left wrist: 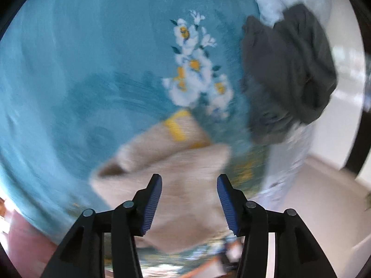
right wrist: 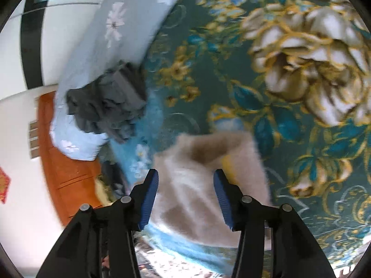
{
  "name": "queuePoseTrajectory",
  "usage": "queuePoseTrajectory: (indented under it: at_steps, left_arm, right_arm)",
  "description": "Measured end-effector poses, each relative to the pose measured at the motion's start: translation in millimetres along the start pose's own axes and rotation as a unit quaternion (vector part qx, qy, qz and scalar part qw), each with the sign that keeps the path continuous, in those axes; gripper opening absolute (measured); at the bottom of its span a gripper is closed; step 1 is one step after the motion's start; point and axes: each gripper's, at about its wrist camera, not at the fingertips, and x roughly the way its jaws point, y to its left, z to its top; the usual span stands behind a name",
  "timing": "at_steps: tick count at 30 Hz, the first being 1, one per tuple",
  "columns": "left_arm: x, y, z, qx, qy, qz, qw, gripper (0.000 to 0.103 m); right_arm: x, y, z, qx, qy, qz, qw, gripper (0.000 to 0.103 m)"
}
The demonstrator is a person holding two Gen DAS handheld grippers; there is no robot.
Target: Fold clothes
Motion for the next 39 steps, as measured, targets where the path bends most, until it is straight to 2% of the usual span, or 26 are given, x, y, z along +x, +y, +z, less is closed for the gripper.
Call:
queuePoseTrajectory:
  at_steps: [3,7,11,14,15,17,18,20,22,24,26,29,32,36,39]
  left_arm:
    - [4.4,-3.6,0.2,0.061,-0.019,0.057,0.9963,0.054]
    - [32.8,-15.0,3.3,0.137,0.01,0.09,0.9864,0.055]
    - [56.9,-24.8,-2.0,0.183,0.037,0.091,0.9781,0.055]
    - [63.7,-26.8,-6.8,0.212,0.041,0.115,0.9695,0.055]
    - [66.9,-25.6,-7.7,0.221,0.048,0.127,0.9658,0.055]
    - [70.8,-23.1,-9.9,0.24,0.055,0.151,0.9574,0.053]
    - [70.7,-22.4,-11.2,0.251,0.052,0.158,0.9535,0.045]
    - [67.6,-23.4,-14.0,0.276,0.044,0.161,0.9465,0.024]
    - [62.5,-28.0,-17.5,0.304,0.033,0.159,0.9387,0.017]
    - [55.7,-33.1,-20.9,0.327,0.024,0.151,0.9326,0.015]
    - [44.8,-36.2,-20.9,0.333,0.017,0.13,0.9338,0.015]
    - [25.5,-34.4,-14.5,0.321,0.007,0.085,0.9432,0.015]
    - [31.7,-27.8,-5.5,0.309,0.017,0.09,0.9466,0.015]
    - [56.9,-12.6,1.7,0.289,0.037,0.114,0.9497,0.015]
    - [62.6,-5.9,6.4,0.271,0.045,0.115,0.9547,0.015]
  right_arm:
    - [14.7,-10.8,-9.4,0.0,0.018,-0.041,0.999,0.054]
    - [41.2,-15.2,-15.6,-0.022,0.028,-0.102,0.994,0.054]
    - [53.2,-2.3,-14.6,-0.024,0.021,-0.103,0.994,0.054]
    - [62.0,14.9,-16.3,-0.047,0.022,-0.11,0.993,0.054]
    - [65.5,20.8,-17.6,-0.057,0.024,-0.116,0.991,0.053]
    - [75.0,34.3,-22.7,-0.09,0.036,-0.142,0.985,0.039]
    - [79.8,40.3,-25.6,-0.107,0.043,-0.156,0.981,0.029]
    - [85.1,46.4,-33.1,-0.127,0.055,-0.169,0.976,0.026]
    - [84.5,49.9,-38.1,-0.134,0.054,-0.176,0.974,0.021]
    - [79.3,52.5,-38.7,-0.134,0.043,-0.175,0.974,0.016]
    - [68.0,58.7,-36.8,-0.133,0.026,-0.161,0.978,0.014]
    - [49.3,65.9,-32.1,-0.13,0.0,-0.141,0.981,0.013]
    - [42.3,61.7,-23.0,-0.116,-0.017,-0.148,0.982,0.013]
    - [66.0,35.5,-15.1,-0.087,0.013,-0.177,0.98,0.013]
    - [77.7,23.9,-15.1,-0.071,0.018,-0.191,0.979,0.013]
